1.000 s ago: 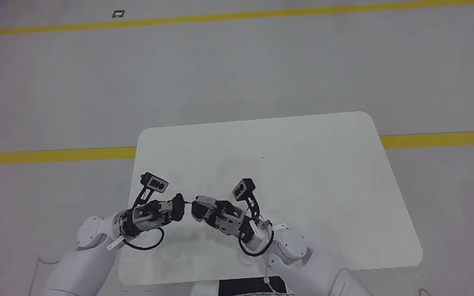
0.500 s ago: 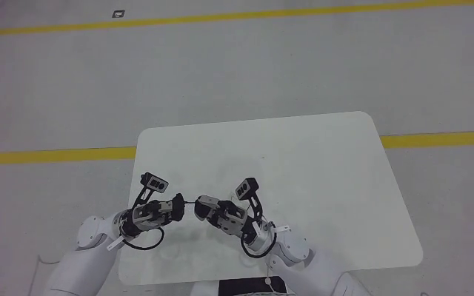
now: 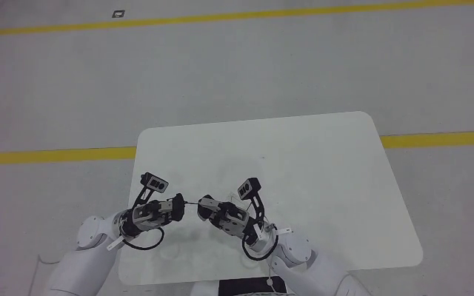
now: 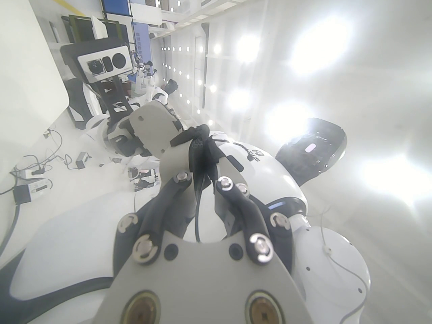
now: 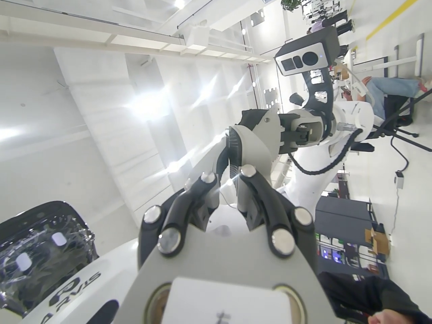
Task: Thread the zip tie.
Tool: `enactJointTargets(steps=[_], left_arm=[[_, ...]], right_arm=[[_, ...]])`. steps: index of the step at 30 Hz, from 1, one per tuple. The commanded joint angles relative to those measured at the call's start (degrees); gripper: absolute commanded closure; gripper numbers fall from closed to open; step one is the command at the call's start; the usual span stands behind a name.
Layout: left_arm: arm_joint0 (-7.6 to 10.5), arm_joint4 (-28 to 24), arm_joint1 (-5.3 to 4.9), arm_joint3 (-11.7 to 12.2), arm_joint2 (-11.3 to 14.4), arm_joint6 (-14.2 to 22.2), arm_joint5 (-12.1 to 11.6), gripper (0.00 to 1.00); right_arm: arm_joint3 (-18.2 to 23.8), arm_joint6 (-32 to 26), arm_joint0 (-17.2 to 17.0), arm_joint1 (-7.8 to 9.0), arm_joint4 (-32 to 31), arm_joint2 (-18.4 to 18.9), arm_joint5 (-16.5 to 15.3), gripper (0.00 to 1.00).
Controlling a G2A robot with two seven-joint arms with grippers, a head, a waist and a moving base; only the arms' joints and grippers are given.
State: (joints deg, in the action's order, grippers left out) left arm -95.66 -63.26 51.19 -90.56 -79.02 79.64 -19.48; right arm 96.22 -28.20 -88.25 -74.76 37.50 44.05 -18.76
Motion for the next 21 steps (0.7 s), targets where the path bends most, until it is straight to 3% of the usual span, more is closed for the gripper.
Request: enactJointTargets(steps=[1, 21], left_arm=[[0.0, 0.0, 0.0, 0.0, 0.0, 0.0, 0.0, 1.0], [0.0, 0.0, 0.0, 0.0, 0.0, 0.0, 0.0, 1.0]], right_arm=[[0.0, 0.0, -0.1, 0.04, -0.5, 0.2, 0.2, 1.0], [-0.5, 0.4, -2.1, 0.46, -1.8, 2.4, 0.6, 1.0]])
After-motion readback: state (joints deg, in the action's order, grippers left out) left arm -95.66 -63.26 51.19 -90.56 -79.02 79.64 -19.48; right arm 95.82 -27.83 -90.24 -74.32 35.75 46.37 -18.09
